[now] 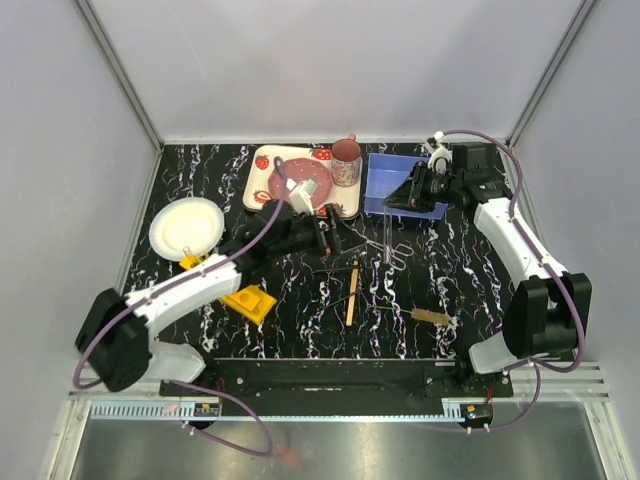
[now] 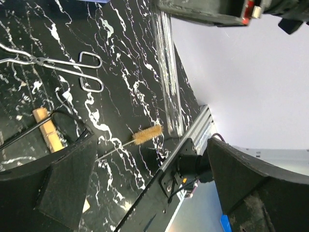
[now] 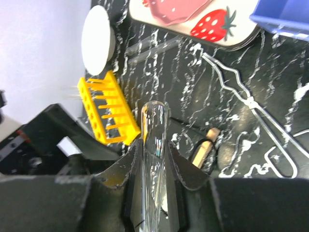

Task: Organize the chemistry lab equipment

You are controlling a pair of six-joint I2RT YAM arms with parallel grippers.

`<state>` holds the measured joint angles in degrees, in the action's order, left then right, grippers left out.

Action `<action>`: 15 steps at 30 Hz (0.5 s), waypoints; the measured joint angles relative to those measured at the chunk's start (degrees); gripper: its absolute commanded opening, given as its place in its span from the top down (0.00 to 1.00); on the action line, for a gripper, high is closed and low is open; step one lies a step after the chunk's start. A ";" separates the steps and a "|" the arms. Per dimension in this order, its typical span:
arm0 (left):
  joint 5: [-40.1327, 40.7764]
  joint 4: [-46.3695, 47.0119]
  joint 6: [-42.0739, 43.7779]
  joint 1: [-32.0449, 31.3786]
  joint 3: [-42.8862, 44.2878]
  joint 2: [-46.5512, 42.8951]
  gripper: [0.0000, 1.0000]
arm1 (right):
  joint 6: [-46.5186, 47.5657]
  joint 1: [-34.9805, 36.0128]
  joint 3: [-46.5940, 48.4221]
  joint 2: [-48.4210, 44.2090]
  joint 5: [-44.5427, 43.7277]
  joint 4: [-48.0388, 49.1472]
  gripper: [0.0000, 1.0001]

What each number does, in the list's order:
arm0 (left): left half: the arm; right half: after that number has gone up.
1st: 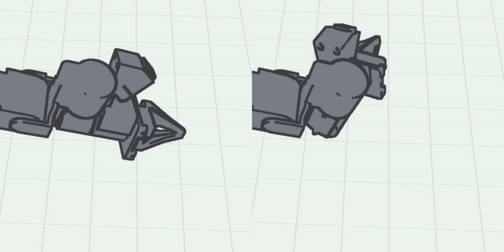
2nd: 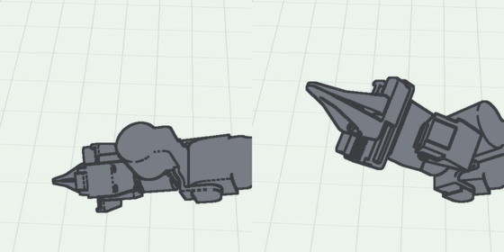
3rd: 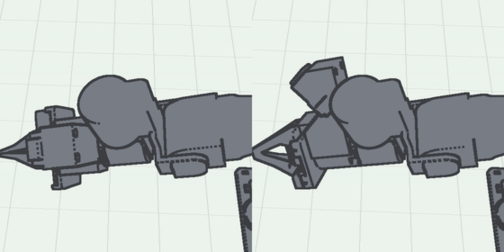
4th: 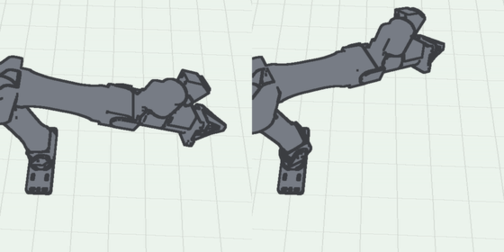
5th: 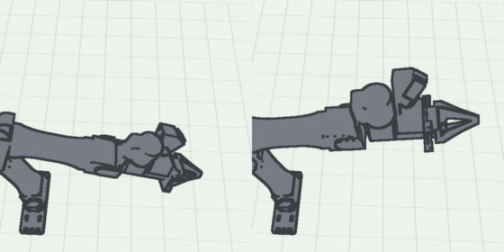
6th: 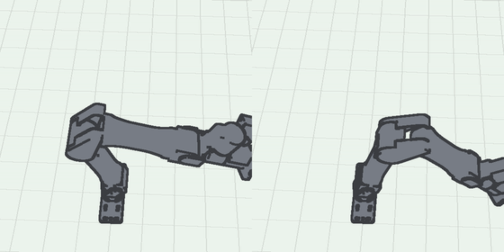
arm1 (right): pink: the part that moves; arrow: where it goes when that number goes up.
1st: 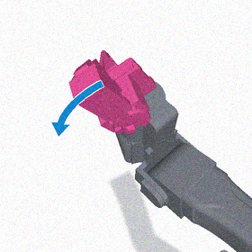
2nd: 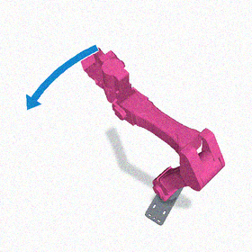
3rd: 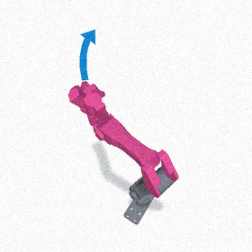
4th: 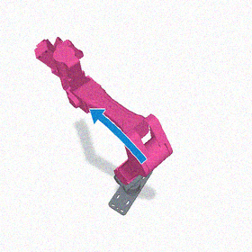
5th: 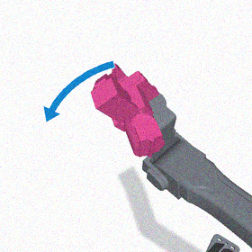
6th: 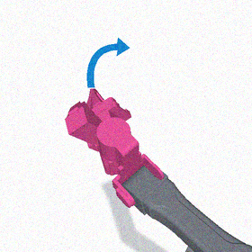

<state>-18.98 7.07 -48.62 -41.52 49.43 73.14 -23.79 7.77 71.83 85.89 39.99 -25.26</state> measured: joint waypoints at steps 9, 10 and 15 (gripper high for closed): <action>4.98 3.89 -2.54 -4.70 8.81 12.72 0.13 | -8.11 -1.75 -4.59 -2.03 6.08 3.45 0.79; 5.01 4.28 -2.91 -5.01 9.40 13.53 0.14 | -8.48 -1.84 -4.76 -2.10 6.23 3.67 0.78; 4.81 5.44 -5.70 -6.82 12.33 17.84 0.33 | -10.75 -1.95 -6.43 -2.54 7.23 6.10 0.78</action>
<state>-14.17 12.51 -54.33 -48.34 61.76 90.98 -34.54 5.82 65.41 83.35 47.22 -19.16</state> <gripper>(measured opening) 0.789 0.265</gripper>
